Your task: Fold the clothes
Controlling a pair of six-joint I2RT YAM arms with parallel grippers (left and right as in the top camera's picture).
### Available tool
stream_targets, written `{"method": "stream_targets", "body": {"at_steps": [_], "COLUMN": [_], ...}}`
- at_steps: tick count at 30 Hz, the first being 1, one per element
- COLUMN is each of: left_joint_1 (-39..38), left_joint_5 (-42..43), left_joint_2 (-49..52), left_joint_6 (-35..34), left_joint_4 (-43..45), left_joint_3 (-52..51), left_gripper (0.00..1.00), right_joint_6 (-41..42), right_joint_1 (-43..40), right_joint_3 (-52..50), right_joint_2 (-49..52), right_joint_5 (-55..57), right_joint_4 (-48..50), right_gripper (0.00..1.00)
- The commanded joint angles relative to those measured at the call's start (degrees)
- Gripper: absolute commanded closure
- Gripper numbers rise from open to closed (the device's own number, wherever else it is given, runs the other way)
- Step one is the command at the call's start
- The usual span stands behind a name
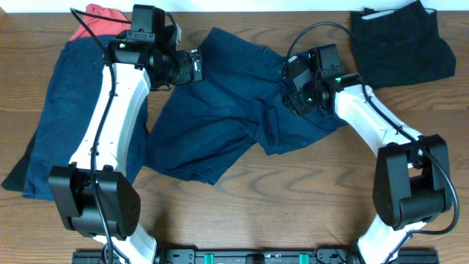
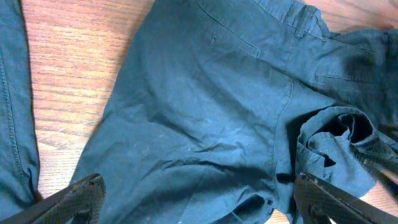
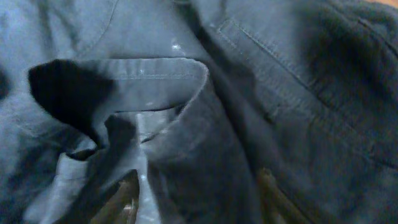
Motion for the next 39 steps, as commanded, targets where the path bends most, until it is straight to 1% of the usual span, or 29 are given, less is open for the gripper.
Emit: {"method": "stream_targets", "body": {"at_steps": [1, 2, 3, 5, 6, 7, 12, 15, 21, 23, 26, 27, 30, 36, 37, 38, 39], "left_joint_1": [0.0, 0.0, 0.0, 0.0, 0.0, 0.0, 0.0, 0.0, 0.0, 0.0, 0.0, 0.0, 0.0, 0.0, 0.0, 0.0, 0.0], "left_joint_5": [-0.7, -0.8, -0.8, -0.8, -0.7, -0.8, -0.8, -0.7, -0.7, -0.7, -0.7, -0.7, -0.7, -0.7, -0.7, -0.7, -0.7], "left_joint_2": [0.8, 0.8, 0.8, 0.8, 0.8, 0.8, 0.8, 0.8, 0.8, 0.8, 0.8, 0.8, 0.8, 0.8, 0.8, 0.8, 0.8], "left_joint_6": [0.8, 0.8, 0.8, 0.8, 0.8, 0.8, 0.8, 0.8, 0.8, 0.8, 0.8, 0.8, 0.8, 0.8, 0.8, 0.8, 0.8], "left_joint_4": [0.2, 0.3, 0.5, 0.7, 0.9, 0.9, 1.3, 1.3, 1.3, 1.3, 1.3, 1.3, 1.3, 1.7, 1.8, 2.0, 2.2], "left_joint_3": [-0.4, -0.4, -0.4, -0.4, -0.4, -0.4, -0.4, -0.4, -0.4, -0.4, -0.4, -0.4, -0.4, -0.4, -0.4, -0.4, -0.4], "left_gripper": [0.02, 0.02, 0.02, 0.02, 0.02, 0.02, 0.02, 0.02, 0.02, 0.02, 0.02, 0.02, 0.02, 0.02, 0.02, 0.02, 0.02], "right_joint_6": [1.2, 1.4, 1.4, 1.7, 2.5, 3.5, 5.6, 8.1, 12.3, 14.3, 16.0, 18.1, 24.2, 30.3, 30.8, 31.2, 31.1], "right_joint_1": [-1.0, -1.0, -1.1, -1.1, -1.1, -1.1, -1.1, -1.0, -1.1, -1.1, -1.1, -1.1, -1.1, -1.1, -1.0, -0.9, -0.8], "right_joint_3": [0.7, 0.7, 0.7, 0.7, 0.8, 0.8, 0.8, 0.8, 0.8, 0.8, 0.6, 0.5, -0.2, -2.3, -2.5, -2.6, -2.6], "right_joint_2": [-0.2, -0.3, -0.5, -1.0, -1.4, -2.0, -7.4, -12.4, -20.7, -21.6, -21.3, -21.0, -20.6, -20.5, -20.5, -20.5, -20.5], "right_joint_5": [0.6, 0.6, 0.6, 0.6, 0.6, 0.5, -2.5, -2.5, -1.6, -1.6, -1.0, 0.5, 6.4, 10.6, 10.6, 10.4, 10.4], "right_joint_4": [1.3, 1.5, 1.5, 0.8, 0.1, -0.6, -6.1, -12.4, -32.5, -39.8, -47.7, -50.2, -56.2, -65.2, -65.7, -65.8, -65.8], "right_gripper": [0.55, 0.59, 0.66, 0.88, 0.97, 0.99, 0.99, 0.99, 0.99, 0.99, 0.99, 0.99, 0.99, 0.99, 0.97, 0.92, 0.84]}}
